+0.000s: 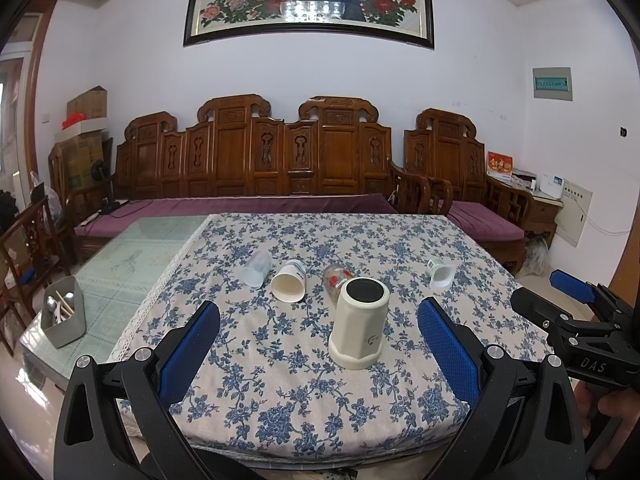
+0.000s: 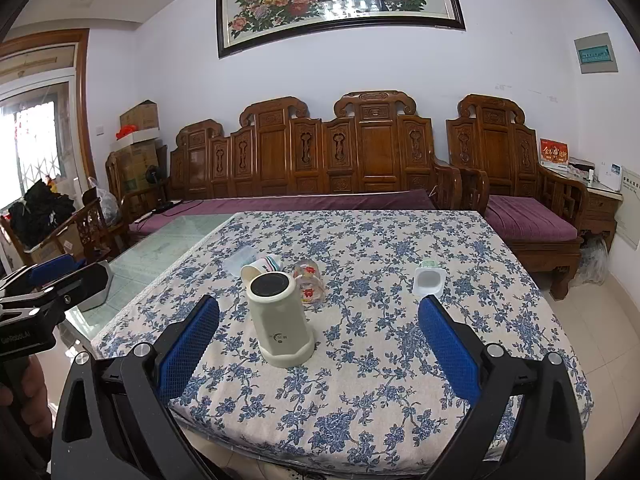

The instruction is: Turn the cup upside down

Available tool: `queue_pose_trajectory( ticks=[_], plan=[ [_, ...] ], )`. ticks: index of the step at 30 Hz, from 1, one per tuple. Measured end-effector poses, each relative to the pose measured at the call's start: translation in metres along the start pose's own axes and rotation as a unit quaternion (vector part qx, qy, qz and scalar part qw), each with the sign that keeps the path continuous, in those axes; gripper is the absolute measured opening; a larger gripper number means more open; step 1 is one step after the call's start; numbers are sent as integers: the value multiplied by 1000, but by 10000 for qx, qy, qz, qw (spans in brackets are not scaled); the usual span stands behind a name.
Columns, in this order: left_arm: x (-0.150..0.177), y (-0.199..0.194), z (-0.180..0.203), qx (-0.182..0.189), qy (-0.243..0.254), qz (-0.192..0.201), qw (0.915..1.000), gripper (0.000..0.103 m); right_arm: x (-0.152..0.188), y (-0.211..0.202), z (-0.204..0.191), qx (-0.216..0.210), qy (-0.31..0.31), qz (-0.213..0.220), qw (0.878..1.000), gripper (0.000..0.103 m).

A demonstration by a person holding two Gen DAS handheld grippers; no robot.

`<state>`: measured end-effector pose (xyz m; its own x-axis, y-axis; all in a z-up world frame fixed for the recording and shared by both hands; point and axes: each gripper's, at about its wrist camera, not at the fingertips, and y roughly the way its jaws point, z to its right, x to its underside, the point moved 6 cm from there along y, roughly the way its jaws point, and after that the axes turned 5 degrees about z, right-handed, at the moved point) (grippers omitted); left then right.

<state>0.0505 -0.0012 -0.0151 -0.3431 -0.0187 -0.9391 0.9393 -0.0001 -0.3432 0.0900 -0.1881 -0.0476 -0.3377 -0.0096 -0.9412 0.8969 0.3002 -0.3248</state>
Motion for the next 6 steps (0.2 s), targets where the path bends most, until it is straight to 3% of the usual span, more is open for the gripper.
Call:
queue_pose_trajectory(
  ticks=[6],
  plan=[
    [0,0,1,-5,13,-5,10000,95,0,0,-1,1,4,-1,10000,100]
  ],
)
